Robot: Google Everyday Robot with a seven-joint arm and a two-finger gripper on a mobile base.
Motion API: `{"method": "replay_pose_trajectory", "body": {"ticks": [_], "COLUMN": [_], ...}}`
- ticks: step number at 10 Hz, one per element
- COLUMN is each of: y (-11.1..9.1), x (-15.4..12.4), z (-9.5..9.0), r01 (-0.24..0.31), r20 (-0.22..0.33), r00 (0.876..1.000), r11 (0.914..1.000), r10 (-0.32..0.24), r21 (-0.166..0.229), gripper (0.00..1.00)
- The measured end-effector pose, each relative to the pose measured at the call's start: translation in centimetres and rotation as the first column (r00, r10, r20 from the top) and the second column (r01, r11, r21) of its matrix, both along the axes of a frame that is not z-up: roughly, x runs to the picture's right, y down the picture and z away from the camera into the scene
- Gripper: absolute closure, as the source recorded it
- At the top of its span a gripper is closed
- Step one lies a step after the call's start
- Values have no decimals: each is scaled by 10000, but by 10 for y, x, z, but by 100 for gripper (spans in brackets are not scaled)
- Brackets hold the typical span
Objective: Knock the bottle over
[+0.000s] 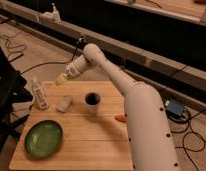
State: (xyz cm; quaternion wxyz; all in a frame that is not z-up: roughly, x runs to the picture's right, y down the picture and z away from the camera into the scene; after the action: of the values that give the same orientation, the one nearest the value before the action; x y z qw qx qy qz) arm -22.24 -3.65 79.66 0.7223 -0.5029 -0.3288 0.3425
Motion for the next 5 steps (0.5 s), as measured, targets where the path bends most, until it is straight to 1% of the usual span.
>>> {"method": "replay_pose_trajectory", "body": {"ticks": [2, 3, 4, 5], "y": [0, 0, 0, 1], "x": [1, 0, -1, -1], "z": [0, 0, 0, 0], "r01": [-10, 6, 8, 8], "r20": [-8, 3, 5, 3], "r00": [10000, 10000, 10000, 10000], "r11": [10000, 10000, 10000, 10000], "r10": [10, -6, -8, -8], "r21": [0, -2, -2, -7], "gripper": [98, 99, 94, 83]}}
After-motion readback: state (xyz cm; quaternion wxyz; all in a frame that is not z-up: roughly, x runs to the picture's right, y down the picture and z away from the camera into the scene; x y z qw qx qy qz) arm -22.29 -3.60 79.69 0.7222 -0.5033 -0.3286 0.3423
